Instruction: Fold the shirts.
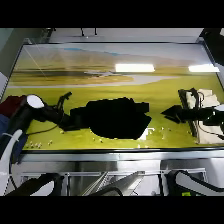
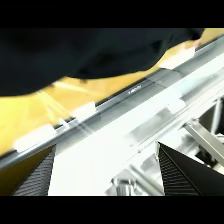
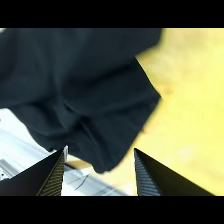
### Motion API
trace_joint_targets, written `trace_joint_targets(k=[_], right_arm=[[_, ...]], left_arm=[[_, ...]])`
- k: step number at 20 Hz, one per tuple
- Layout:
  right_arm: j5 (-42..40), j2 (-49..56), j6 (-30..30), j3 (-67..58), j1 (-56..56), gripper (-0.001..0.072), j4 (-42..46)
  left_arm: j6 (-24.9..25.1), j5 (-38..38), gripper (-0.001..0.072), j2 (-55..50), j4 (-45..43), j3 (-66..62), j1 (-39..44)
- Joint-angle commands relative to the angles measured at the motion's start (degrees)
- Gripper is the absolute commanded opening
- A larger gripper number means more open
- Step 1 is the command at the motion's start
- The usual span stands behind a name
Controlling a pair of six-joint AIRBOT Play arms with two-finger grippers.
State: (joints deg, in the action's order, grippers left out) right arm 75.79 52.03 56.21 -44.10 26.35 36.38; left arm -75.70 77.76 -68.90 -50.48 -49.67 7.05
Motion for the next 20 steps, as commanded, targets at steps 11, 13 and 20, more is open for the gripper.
trace_joint_targets(k=[11, 13, 20], right_arm=[[-17.8, 7.0, -3.2, 13.3, -21.5, 0.0479, -5.6], [-18.6, 8.5, -5.5, 13.3, -23.2, 0.0467, -9.2], [-13.0, 6.9, -12.1, 9.2, -23.2, 0.0021, -18.7]], left_arm=[[-0.6, -30.1, 0.0686, -15.5, 8.0, 4.3, 20.7], [-0.2, -28.2, 0.0519, -17.9, 7.5, 1.4, 20.7], [-0.2, -19.9, 0.0013, -14.6, 1.9, -6.1, 18.2]])
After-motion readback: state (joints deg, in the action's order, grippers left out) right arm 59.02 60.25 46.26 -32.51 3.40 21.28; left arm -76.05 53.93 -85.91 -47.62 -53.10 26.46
